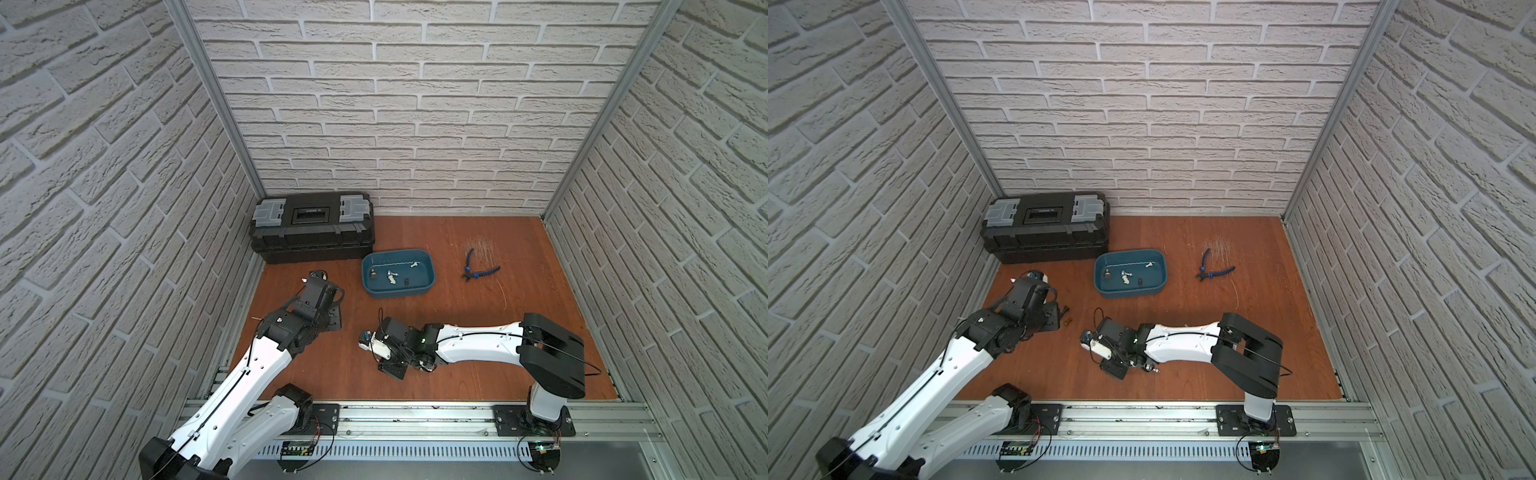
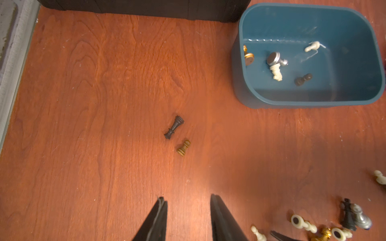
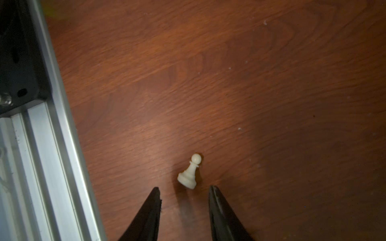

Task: Put the chess pieces into the storage box
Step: Pick up the chess piece at the center of the board.

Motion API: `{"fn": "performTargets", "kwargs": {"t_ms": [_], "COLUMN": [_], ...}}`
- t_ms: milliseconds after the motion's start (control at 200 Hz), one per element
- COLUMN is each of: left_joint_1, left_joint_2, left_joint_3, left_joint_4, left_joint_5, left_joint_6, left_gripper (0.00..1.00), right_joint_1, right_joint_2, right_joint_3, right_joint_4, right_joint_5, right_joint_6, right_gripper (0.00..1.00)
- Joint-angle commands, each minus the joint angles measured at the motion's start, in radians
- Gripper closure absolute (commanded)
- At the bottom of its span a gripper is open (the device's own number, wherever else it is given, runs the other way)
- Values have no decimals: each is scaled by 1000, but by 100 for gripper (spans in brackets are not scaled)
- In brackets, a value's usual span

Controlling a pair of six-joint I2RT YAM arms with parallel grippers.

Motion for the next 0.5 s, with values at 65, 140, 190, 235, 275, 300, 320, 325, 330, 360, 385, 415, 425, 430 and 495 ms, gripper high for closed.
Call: {"fn": "performTargets", "kwargs": {"t_ms": [65, 140, 190, 235, 275, 300, 320, 325, 330, 360, 385, 415, 425, 430, 495], "left_joint_1": [15, 16, 16, 18, 18, 18, 18, 18, 18, 18, 19, 21, 21, 21, 21], "left_joint_2": [-23, -28, -33, -37, -38, -39, -37, -37, -37, -36, -34, -32, -31, -30, -25], "left_joint_3": [-30, -36, -40, -42, -42, -41, -41, -40, -40, -38, -35, -32, -31, -30, -23], "left_joint_4": [5, 2, 1, 1, 2, 2, 2, 2, 2, 3, 3, 2, 2, 1, 2], "left_joint_5": [-16, -17, -16, -16, -17, -16, -16, -17, -17, -15, -15, -16, -16, -16, -16], "left_joint_6": [11, 11, 12, 13, 14, 14, 16, 16, 16, 18, 19, 23, 23, 22, 29], "left_gripper": [60, 60, 60, 60, 60, 60, 60, 60, 60, 60, 60, 59, 60, 60, 59], "right_joint_1": [10, 10, 10, 11, 11, 11, 11, 11, 11, 11, 11, 11, 11, 11, 11], "right_joint_2": [54, 67, 70, 73, 73, 72, 72, 72, 72, 69, 66, 62, 60, 60, 47], "right_joint_3": [46, 54, 52, 51, 49, 47, 44, 44, 43, 38, 35, 31, 29, 28, 19], "right_joint_4": [4, -6, -7, -9, -12, -12, -11, -10, -10, -9, -8, -7, -6, -6, -2], "right_joint_5": [21, 21, 19, 17, 16, 17, 16, 17, 17, 18, 19, 20, 20, 20, 21], "right_joint_6": [13, 18, 21, 22, 23, 24, 25, 27, 27, 29, 33, 35, 36, 36, 42], "right_gripper": [61, 64, 66, 67, 68, 69, 70, 70, 70, 71, 72, 73, 73, 73, 75]}}
